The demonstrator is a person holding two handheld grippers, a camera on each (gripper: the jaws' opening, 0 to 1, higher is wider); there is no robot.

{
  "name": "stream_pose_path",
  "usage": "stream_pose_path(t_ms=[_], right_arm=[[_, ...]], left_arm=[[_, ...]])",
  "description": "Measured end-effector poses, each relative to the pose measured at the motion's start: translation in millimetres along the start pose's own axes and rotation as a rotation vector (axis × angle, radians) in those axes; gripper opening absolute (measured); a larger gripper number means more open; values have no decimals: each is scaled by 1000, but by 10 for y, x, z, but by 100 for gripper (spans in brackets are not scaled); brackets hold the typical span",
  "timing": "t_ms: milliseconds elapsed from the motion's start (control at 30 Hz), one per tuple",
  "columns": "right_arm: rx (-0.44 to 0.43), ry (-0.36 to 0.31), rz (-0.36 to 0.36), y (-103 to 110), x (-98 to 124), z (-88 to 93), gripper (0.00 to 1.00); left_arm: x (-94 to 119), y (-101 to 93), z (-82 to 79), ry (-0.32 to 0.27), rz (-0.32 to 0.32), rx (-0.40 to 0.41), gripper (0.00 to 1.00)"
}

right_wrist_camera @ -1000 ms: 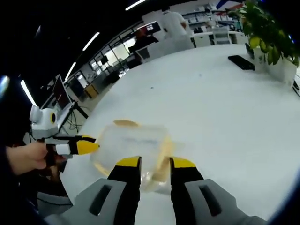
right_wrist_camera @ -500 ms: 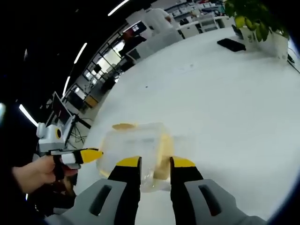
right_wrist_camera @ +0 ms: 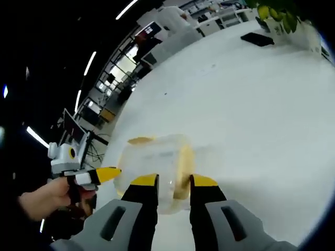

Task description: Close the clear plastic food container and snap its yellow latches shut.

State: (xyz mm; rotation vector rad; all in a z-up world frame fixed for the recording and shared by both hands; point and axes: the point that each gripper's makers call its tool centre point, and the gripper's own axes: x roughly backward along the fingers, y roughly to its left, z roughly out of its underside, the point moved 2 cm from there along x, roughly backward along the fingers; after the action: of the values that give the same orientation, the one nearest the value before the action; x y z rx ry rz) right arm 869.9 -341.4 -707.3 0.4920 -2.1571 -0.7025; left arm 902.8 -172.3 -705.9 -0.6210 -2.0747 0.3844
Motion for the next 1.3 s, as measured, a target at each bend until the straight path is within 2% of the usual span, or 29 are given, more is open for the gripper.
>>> stream_pose_path(t_ms=[33,133,367,433,467,500,700,800,867,933,1033,1233,1300], right_arm=[[-27,-16,14,7,-2,-14,20],[-27,-20,7,12,34,-13,20],[-34,-11,-13,-12,41,-30,22],[-31,-4,-9,-19,48,-33,22],[-19,-4,1,-24,59,-36,21],[44,-33,15,-38,76,-94,19],[207,-100,10,115,152,-323,15],[289,-80,6,175,116,-342,13],[306,-68,1,208,70,-337,12],[310,-64,-7,229,40,-337,12],[335,-51,-16,253,-11,-329,11],[391,-24,-35,303,-120,-334,9],[420,-16,-33,310,-156,-344,8]], left_arm=[[2,-1,1,0,2,-3,17],[10,-18,-2,9,7,-19,17],[4,1,-1,20,33,15,20],[-6,-18,-2,23,44,-6,20],[-2,-27,-15,21,48,-62,19],[4,-37,-48,7,32,-124,19],[64,-172,-247,-34,38,-325,21],[71,-256,-344,-32,35,-478,21],[62,-307,-367,-25,42,-540,21],[36,-395,-379,-11,67,-636,21],[2,-477,-376,-2,103,-715,20],[-86,-548,-328,39,130,-957,19],[-115,-581,-310,50,145,-999,19]])
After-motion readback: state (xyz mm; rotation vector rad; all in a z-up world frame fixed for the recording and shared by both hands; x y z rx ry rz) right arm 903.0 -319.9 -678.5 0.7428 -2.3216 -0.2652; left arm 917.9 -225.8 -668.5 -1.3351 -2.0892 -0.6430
